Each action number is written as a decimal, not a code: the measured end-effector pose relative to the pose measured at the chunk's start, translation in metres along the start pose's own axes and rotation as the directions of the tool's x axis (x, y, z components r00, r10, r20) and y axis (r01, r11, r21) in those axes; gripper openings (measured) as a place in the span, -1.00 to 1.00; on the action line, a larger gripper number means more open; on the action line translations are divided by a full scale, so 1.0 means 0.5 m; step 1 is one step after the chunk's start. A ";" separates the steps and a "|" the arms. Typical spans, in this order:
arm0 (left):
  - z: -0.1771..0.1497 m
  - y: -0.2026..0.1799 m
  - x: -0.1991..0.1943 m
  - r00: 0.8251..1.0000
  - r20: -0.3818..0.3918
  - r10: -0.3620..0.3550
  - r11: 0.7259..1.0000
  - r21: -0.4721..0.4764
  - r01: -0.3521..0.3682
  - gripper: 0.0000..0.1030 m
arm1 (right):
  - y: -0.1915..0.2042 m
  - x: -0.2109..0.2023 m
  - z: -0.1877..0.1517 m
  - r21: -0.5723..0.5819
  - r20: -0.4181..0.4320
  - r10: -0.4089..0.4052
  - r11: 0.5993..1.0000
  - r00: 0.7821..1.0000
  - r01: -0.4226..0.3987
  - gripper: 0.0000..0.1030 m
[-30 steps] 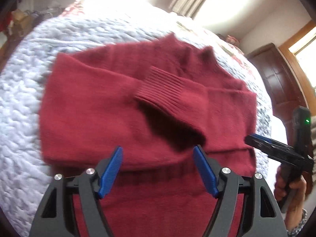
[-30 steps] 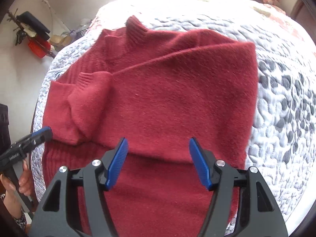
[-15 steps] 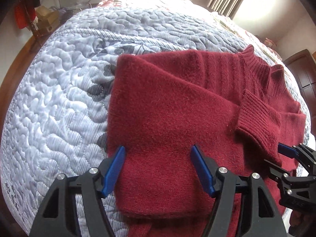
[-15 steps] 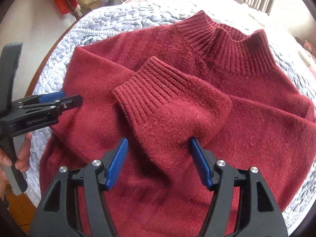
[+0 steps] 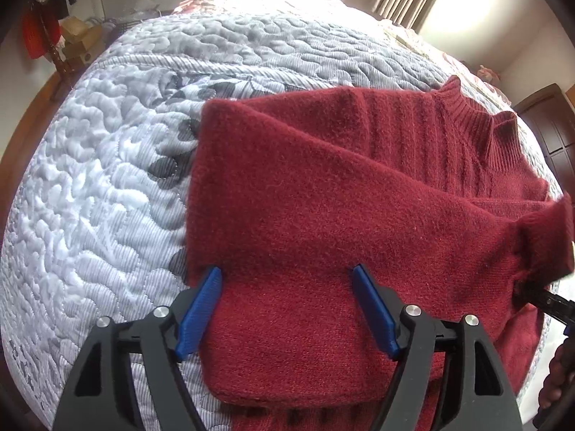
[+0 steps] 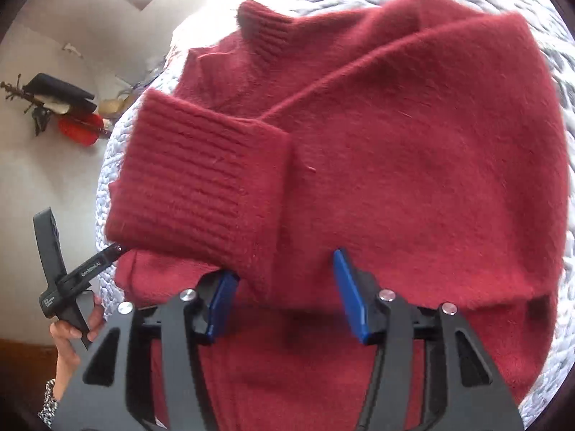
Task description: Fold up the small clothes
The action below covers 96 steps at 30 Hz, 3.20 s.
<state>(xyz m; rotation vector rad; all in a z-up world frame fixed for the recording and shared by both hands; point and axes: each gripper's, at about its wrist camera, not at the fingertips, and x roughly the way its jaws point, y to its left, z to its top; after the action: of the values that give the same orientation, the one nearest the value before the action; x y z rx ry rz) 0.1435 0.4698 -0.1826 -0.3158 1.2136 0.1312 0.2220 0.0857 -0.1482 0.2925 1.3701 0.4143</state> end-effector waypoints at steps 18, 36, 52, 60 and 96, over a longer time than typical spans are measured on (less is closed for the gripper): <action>0.013 -0.004 -0.048 0.995 0.051 0.087 0.996 -0.005 -0.087 0.47 | -0.103 -0.031 0.049 0.007 0.041 -0.008 1.000 0.999 0.008 -0.44; 0.058 -0.029 -0.006 0.991 0.044 0.129 0.992 0.005 -0.129 0.47 | -0.234 -0.120 0.064 0.051 0.112 -0.087 0.995 0.990 0.082 -0.89; -0.041 -0.013 -0.093 0.997 0.013 0.078 0.994 0.076 -0.079 0.53 | -0.198 -0.223 -0.041 -0.041 0.161 -0.122 0.991 0.979 0.130 -0.01; -0.296 0.040 -0.155 0.992 -0.114 0.058 0.995 0.083 -0.049 0.58 | -0.239 -0.249 -0.296 -0.044 0.027 -0.175 0.983 0.984 0.177 0.17; -0.663 0.078 -0.190 0.935 -0.326 -0.143 0.989 -0.024 0.143 -0.67 | -0.241 -0.228 -0.630 0.044 -0.171 0.085 0.996 0.982 -0.078 -0.79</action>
<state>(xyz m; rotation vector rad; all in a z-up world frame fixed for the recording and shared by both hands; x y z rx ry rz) -0.1977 0.4114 -0.2042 -0.4368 1.5143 -0.0506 -0.0904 -0.0849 -0.1571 0.3511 1.5403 0.4915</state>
